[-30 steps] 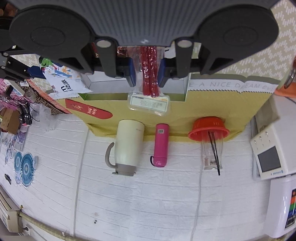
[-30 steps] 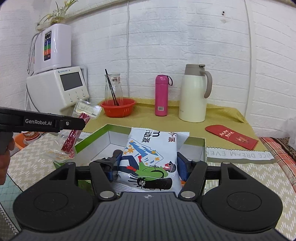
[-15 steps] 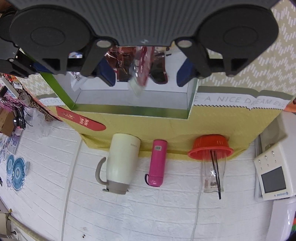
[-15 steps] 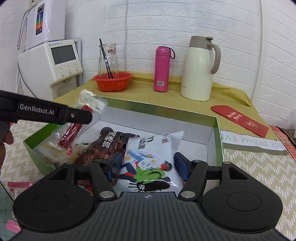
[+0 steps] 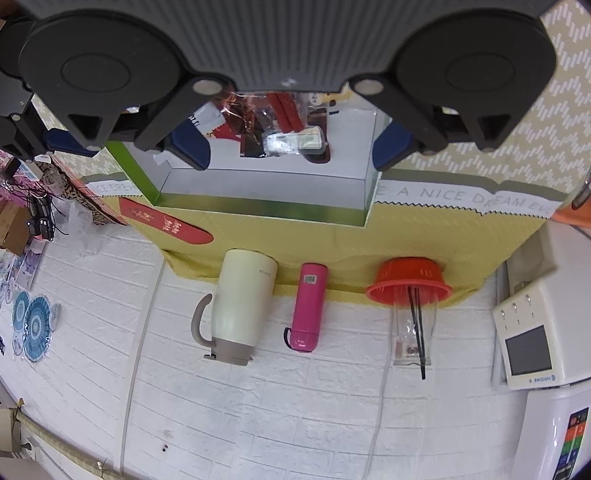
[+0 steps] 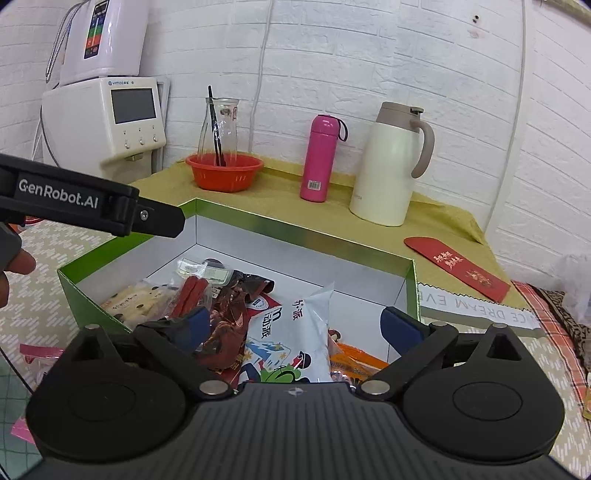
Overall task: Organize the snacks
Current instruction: 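Carry the sausage sticks and white bag into the green box, opening both grippers, then grasp the orange round candy with the left gripper while the right grasps the clear sausage-bread packet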
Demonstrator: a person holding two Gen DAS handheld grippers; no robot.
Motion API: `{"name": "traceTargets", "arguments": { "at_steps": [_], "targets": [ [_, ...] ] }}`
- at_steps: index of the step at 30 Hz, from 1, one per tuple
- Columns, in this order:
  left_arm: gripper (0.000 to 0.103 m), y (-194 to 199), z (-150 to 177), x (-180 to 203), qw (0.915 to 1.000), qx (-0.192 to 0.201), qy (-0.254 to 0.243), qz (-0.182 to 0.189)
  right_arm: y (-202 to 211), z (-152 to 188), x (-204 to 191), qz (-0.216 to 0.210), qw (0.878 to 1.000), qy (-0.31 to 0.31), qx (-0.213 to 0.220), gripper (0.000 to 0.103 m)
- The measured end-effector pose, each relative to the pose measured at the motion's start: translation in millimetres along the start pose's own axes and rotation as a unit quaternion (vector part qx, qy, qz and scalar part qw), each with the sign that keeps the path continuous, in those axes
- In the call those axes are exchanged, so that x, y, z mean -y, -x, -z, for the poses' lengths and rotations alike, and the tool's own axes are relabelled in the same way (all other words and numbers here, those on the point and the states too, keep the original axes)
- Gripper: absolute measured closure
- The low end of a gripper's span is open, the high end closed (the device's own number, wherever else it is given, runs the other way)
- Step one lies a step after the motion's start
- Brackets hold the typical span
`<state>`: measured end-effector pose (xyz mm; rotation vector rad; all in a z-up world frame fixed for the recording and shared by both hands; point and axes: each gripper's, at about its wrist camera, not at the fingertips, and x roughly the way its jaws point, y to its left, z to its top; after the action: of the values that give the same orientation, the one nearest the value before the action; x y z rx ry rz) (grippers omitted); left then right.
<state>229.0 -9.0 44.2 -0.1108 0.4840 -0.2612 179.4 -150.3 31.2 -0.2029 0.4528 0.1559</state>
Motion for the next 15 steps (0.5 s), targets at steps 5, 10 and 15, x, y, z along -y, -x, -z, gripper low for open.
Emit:
{"name": "traceTargets", "arguments": {
  "at_steps": [5, 10, 15],
  "targets": [
    [0.01, 21.5, 1.7, 7.8, 0.9999, 0.008, -0.011, -0.003, 23.3, -0.4, -1.8, 0.004, 1.0, 0.002, 0.01, 0.0],
    [0.01, 43.2, 5.0, 16.4, 1.0, -0.001, -0.003, -0.003, 52.2, 3.6, -3.8, -0.003, 1.0, -0.003, 0.025, 0.0],
    [0.01, 78.1, 19.7, 28.6, 0.9997, 0.013, -0.016, 0.009, 90.2, 19.2, -2.3, -0.007, 0.999, -0.019, 0.041, 0.0]
  ]
}}
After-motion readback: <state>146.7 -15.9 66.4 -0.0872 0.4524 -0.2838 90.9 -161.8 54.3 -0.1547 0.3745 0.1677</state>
